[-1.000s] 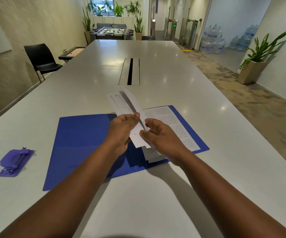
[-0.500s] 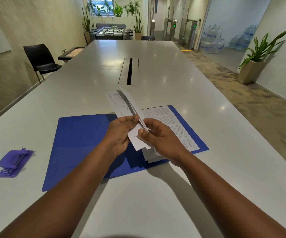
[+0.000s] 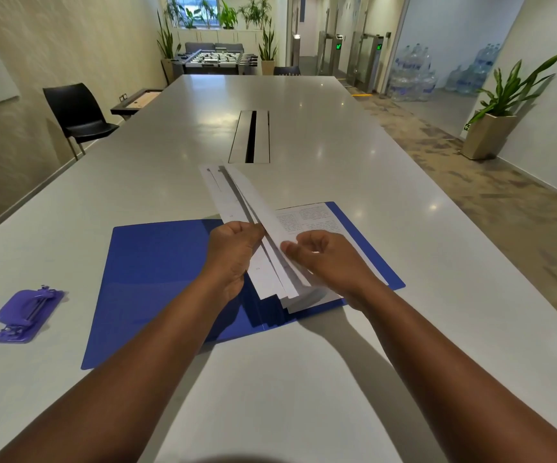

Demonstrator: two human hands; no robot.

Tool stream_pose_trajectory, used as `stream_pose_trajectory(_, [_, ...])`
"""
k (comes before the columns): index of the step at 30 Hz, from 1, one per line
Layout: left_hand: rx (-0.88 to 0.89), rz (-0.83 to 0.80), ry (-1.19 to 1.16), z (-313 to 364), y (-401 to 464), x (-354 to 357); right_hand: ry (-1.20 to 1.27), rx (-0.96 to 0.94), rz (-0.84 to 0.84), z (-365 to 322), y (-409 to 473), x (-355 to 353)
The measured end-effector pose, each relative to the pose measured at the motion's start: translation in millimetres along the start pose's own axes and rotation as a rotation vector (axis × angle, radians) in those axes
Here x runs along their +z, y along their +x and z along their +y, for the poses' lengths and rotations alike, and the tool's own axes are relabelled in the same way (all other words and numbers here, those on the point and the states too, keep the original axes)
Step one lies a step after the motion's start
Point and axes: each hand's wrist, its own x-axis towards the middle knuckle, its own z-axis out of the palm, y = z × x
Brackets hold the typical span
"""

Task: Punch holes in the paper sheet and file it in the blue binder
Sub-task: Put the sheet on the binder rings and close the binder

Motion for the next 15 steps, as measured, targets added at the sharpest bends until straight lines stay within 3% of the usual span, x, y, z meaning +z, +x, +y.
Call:
stream_pose_trajectory(10, [0.105,0.092,0.193,4,-7,0,-0.110,-0.045,-0.158,10,-9,-3])
stream_pose_trajectory(15, [0.124,0.089,0.241,4,-8,-3,-0.143,-0.110,-0.103,6,-13,-3])
